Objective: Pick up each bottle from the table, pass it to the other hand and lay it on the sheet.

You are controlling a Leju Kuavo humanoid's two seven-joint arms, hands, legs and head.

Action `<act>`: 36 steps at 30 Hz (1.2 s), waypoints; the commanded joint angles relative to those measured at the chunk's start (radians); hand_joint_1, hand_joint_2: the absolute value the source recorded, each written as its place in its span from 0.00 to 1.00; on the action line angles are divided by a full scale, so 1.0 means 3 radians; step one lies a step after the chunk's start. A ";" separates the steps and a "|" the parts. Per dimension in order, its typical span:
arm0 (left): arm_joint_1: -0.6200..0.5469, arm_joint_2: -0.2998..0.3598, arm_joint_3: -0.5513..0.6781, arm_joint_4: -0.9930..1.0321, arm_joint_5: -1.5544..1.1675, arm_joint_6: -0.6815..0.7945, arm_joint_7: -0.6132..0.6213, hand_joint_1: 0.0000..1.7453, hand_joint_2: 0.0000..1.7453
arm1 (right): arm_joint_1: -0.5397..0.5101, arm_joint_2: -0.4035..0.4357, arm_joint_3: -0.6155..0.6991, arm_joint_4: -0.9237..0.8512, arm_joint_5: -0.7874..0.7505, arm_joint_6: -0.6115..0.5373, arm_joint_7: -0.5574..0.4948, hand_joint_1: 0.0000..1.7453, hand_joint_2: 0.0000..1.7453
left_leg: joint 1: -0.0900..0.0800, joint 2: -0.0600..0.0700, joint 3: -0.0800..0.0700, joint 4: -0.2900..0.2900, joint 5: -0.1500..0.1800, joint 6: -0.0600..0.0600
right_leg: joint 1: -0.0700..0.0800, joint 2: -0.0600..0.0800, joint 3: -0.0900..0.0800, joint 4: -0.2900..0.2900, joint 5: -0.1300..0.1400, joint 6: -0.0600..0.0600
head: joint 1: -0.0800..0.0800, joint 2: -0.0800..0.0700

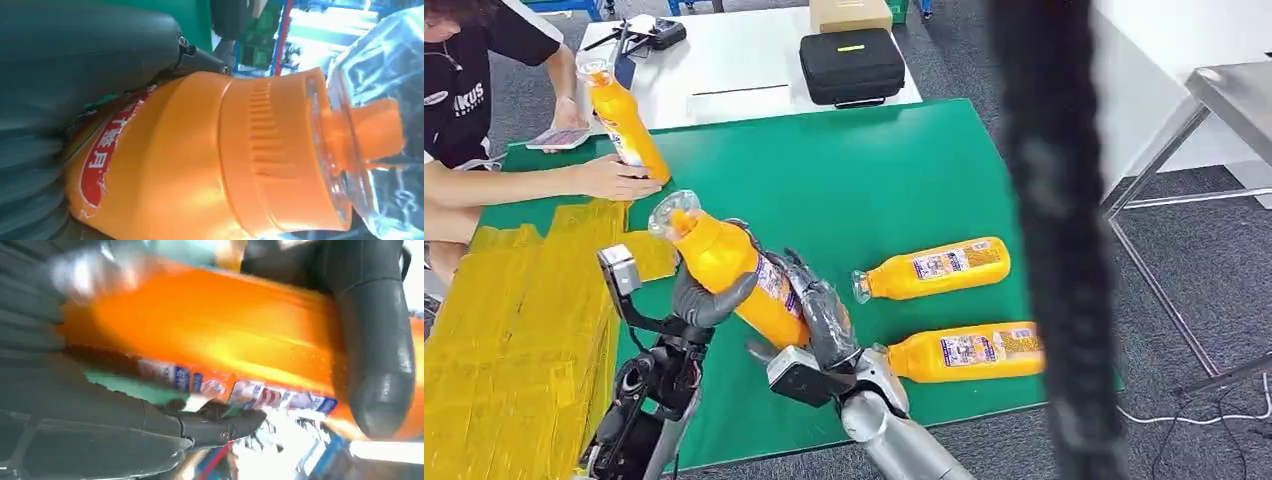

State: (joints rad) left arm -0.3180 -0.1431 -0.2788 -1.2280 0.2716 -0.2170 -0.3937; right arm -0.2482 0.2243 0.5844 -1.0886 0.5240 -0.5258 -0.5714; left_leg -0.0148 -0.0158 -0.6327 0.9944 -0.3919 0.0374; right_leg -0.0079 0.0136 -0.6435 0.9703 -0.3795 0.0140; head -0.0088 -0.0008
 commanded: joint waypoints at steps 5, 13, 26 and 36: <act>-0.0094 0.0066 0.0210 0.0069 -0.0545 0.0672 -0.0078 1.00 1.00 | 0.0076 -0.0159 -0.0002 -0.0414 0.0172 -0.0285 -0.0003 0.00 1.00 | 0.0006 -0.0009 0.0019 0.0002 -0.0007 -0.0009 | 0.0005 -0.0013 0.0021 -0.0001 -0.0013 -0.0002 | 0.0000 0.0000; -0.0186 0.0216 0.0658 0.0289 -0.4291 0.3050 0.0633 1.00 1.00 | 0.0638 -0.0313 -0.0470 -0.1629 0.0641 -0.0574 0.0110 0.00 1.00 | 0.0006 -0.0008 0.0020 0.0003 -0.0010 -0.0009 | 0.0005 -0.0015 0.0023 0.0001 -0.0015 -0.0001 | -0.0002 0.0000; -0.0500 0.1059 -0.0132 0.0921 -0.6141 0.3050 0.2603 1.00 1.00 | 0.0793 -0.0148 -0.1173 -0.1918 0.0813 -0.0574 -0.0103 0.00 1.00 | 0.0004 -0.0002 0.0010 -0.0001 -0.0002 -0.0009 | 0.0003 -0.0009 0.0008 0.0000 -0.0006 -0.0003 | -0.0004 0.0000; -0.0992 0.1026 -0.0325 0.2124 -0.6141 0.2613 0.2863 0.00 1.00 | 0.0844 -0.0148 -0.1465 -0.2048 0.0994 -0.0574 0.0032 0.00 1.00 | 0.0004 -0.0005 0.0019 0.0000 -0.0004 -0.0009 | 0.0003 -0.0012 0.0020 0.0000 -0.0009 -0.0002 | -0.0001 0.0000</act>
State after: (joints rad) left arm -0.4743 0.1667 -0.3651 -0.9368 -1.5675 0.6116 0.5428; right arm 0.0071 0.1812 0.2415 -1.6815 0.7778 -0.6981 -0.6085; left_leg -0.0147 -0.0161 -0.6329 0.9944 -0.3908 0.0377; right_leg -0.0081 0.0131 -0.6444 0.9703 -0.3795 0.0138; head -0.0092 -0.0008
